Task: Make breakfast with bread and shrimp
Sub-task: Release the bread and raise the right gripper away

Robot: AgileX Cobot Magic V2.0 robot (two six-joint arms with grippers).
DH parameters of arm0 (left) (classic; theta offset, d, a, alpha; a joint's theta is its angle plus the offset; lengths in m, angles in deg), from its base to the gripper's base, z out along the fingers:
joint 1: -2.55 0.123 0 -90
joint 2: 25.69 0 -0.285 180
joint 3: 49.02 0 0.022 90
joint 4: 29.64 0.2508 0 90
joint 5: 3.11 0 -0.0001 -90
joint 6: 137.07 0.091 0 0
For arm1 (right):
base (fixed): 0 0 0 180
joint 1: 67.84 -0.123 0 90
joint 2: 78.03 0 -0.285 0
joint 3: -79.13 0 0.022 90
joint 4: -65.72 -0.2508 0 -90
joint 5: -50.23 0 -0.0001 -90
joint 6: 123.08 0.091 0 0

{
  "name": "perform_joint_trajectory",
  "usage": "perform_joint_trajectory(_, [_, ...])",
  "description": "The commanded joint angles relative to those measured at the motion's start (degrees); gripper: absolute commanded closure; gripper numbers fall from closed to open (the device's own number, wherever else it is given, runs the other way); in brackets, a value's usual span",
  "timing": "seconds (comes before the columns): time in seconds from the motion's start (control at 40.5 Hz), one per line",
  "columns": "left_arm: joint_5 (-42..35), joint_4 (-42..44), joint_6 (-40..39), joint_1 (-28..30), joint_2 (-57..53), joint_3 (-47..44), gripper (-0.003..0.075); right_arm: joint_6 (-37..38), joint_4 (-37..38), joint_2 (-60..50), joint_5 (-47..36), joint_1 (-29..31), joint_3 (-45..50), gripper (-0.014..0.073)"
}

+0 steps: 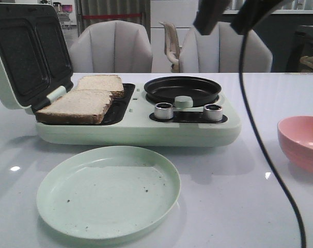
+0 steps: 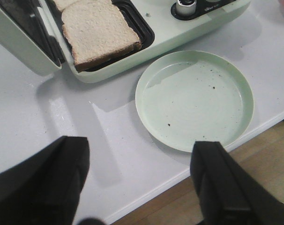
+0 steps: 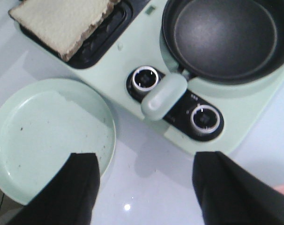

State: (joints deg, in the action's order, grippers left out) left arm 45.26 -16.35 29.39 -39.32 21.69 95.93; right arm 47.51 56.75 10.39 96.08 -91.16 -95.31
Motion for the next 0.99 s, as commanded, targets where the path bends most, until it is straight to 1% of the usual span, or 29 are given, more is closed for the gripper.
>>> perform_joint_trajectory(0.0, [-3.80, 0.73, -0.01, -0.37, -0.26, 1.72, 0.0211, 0.73, 0.34, -8.25, -4.23, 0.62, 5.20, 0.0057])
perform_joint_trajectory(0.099, [-3.80, 0.73, -0.01, -0.37, -0.26, 1.72, 0.0211, 2.71, 1.27, -14.58, -4.04, 1.75, 12.17, 0.0057])
perform_joint_trajectory(0.247, [-3.80, 0.73, -0.01, -0.37, -0.26, 1.72, 0.0211, 6.18, 3.25, -22.05, -2.44, 4.99, 20.28, 0.0057])
perform_joint_trajectory(0.395, [-3.80, 0.73, -0.01, -0.37, -0.26, 1.72, 0.0211, 6.26, 3.77, -28.58, -2.11, 6.35, 27.39, 0.0057])
perform_joint_trajectory(0.519, [-3.80, 0.73, -0.01, -0.37, -0.26, 1.72, 0.0211, 6.26, 3.66, -31.80, -1.56, 6.35, 29.97, 0.0057])
perform_joint_trajectory(0.692, [-3.44, 0.73, -0.01, -0.37, -0.10, 1.83, 0.0211, 6.26, 3.66, -32.51, 0.78, 6.35, 30.09, 0.0057])
perform_joint_trajectory(0.766, [-0.77, 1.18, -0.01, -0.37, 1.17, 2.72, 0.0211, 6.26, 3.66, -32.51, 0.93, 6.35, 30.09, 0.0057])
perform_joint_trajectory(0.815, [2.68, 2.38, -0.01, -0.37, 3.04, 3.92, 0.0211, 6.26, 3.66, -32.38, 0.93, 6.35, 30.09, 0.0057])
perform_joint_trajectory(0.914, [9.30, 5.60, -0.01, -0.26, 7.55, 6.90, 0.0211, 6.26, 3.66, -32.38, 0.93, 6.35, 30.09, 0.0057])
perform_joint_trajectory(0.964, [10.73, 7.51, -0.01, 0.36, 10.08, 8.02, 0.0211, 6.26, 3.66, -32.38, 0.93, 6.35, 30.09, 0.0057])
